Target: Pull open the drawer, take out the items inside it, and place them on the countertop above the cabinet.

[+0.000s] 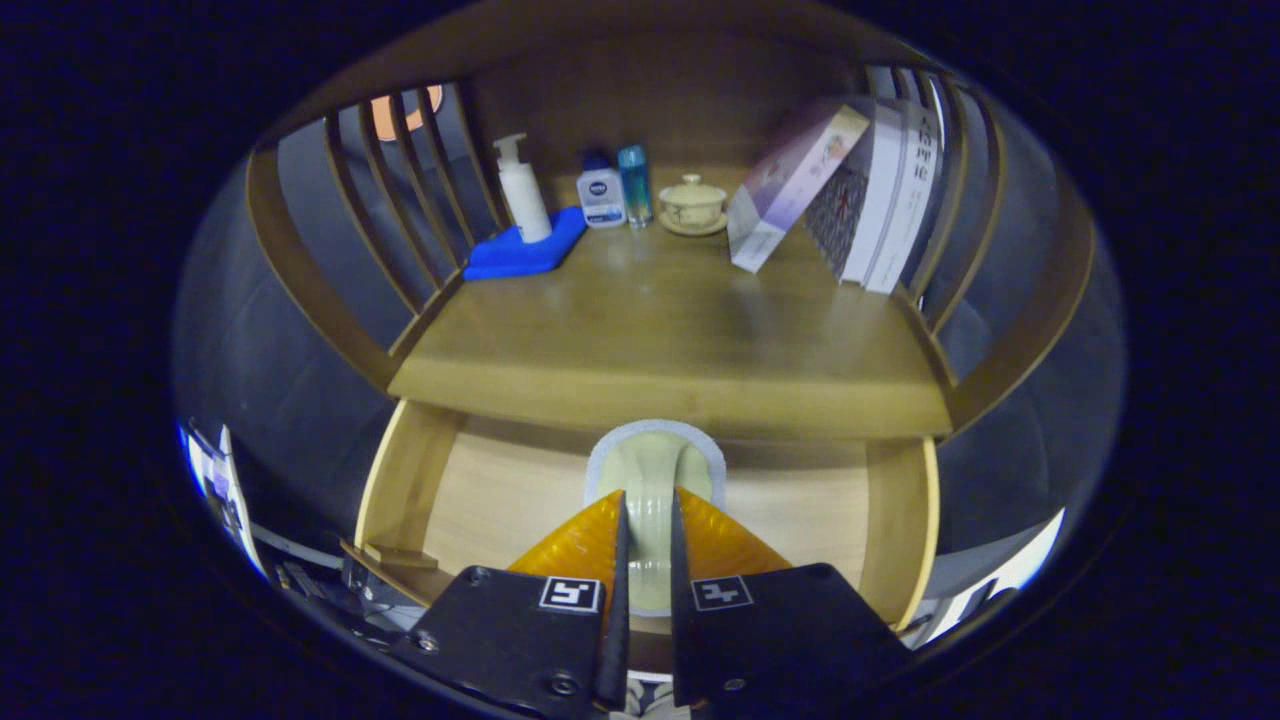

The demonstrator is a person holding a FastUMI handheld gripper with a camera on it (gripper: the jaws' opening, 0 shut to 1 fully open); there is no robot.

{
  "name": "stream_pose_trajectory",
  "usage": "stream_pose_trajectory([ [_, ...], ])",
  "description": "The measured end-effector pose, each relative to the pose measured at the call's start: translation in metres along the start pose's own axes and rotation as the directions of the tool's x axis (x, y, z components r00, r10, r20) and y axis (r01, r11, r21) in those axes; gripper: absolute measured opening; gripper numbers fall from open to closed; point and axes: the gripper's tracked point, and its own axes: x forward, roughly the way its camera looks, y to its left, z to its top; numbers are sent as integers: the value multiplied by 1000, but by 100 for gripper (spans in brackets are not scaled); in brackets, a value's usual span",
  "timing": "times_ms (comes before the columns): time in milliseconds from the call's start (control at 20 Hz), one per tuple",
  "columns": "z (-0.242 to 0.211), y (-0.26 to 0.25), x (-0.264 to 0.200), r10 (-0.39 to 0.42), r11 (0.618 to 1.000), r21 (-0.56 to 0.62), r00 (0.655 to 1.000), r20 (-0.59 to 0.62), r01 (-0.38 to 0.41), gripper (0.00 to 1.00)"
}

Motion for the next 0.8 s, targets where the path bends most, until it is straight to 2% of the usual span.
stream_pose_trajectory([
  [350,46,1,10,-28,999,-44,1000,-13,27,20],
  [800,107,6,57,-49,998,-32,998,-35,48,20],
])
